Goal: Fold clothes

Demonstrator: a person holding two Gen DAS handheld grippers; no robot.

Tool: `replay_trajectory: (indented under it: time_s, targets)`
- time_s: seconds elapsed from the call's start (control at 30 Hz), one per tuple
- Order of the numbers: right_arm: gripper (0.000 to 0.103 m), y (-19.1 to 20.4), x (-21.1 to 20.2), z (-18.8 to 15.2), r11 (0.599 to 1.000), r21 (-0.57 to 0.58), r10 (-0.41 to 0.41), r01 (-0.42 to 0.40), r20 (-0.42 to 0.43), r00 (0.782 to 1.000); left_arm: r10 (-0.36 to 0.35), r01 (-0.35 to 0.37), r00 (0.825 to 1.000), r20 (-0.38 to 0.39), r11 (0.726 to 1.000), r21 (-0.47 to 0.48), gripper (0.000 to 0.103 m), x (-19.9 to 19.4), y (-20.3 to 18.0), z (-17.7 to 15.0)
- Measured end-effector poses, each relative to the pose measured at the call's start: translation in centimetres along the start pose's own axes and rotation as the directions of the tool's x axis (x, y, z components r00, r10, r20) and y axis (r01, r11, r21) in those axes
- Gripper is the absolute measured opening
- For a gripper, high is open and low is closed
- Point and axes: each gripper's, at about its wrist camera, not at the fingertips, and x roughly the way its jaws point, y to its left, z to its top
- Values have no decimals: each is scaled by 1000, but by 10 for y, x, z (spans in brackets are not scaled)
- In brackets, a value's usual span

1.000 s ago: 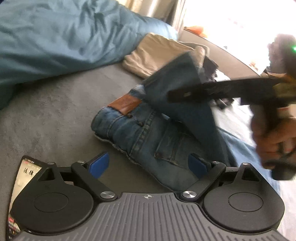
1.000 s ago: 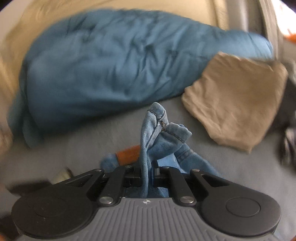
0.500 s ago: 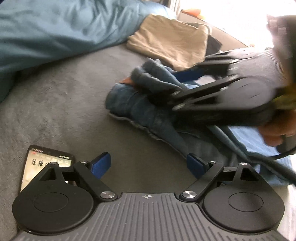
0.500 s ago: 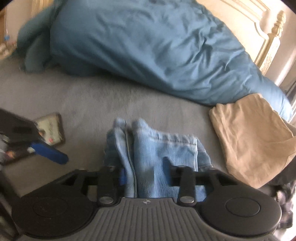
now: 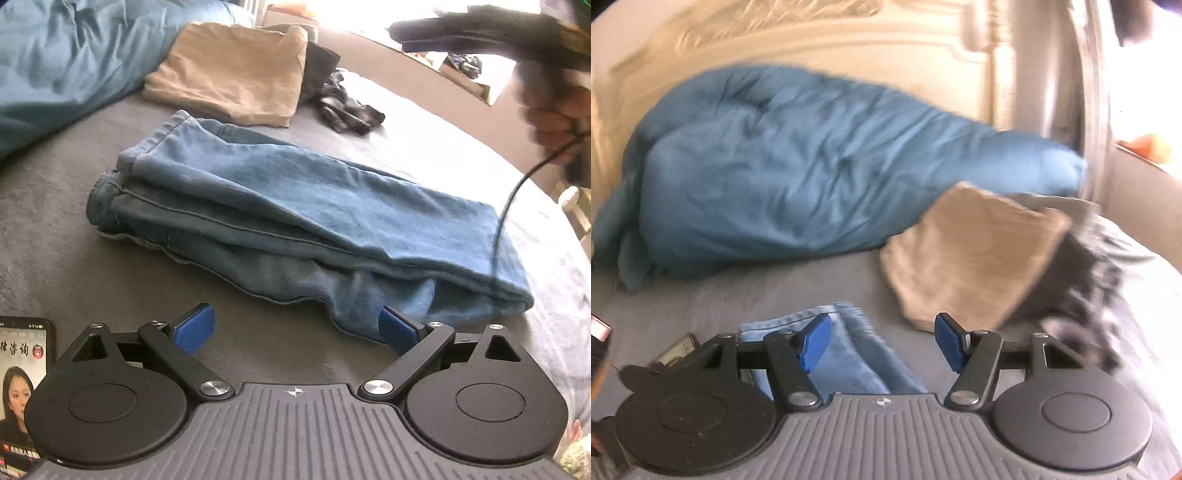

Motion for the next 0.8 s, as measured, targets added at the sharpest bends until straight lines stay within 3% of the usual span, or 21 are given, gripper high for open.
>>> replay_trajectory:
  time_s: [0.13, 0.3, 0.4, 0.5, 0.63, 0.8]
  targets:
    - [65, -39, -55, -20, 998, 49, 35, -34, -18, 999, 64, -61, 996, 56, 997, -53, 95, -4, 6, 10]
    - [65, -37, -79, -66, 996, 71, 66, -60, -93, 993, 170, -134, 978, 122, 956, -259, 91, -5, 33, 31]
    - [64, -11, -59, -87, 998, 12, 67, -66, -163, 984, 241, -184, 962, 130, 920, -345, 74, 1, 45, 39]
    - [64, 21, -31, -94, 992, -97, 55, -77, -204, 977, 264, -189, 955, 136, 893, -408, 68, 5, 53, 40]
    - [64, 58, 7, -87, 980, -168, 80, -110, -175, 981, 281, -182, 947, 158, 870, -458, 61, 4, 55, 39]
    - [64, 94, 47, -81, 966, -224, 102, -132, -144, 984, 301, -178, 932, 202, 865, -469, 44, -3, 52, 37]
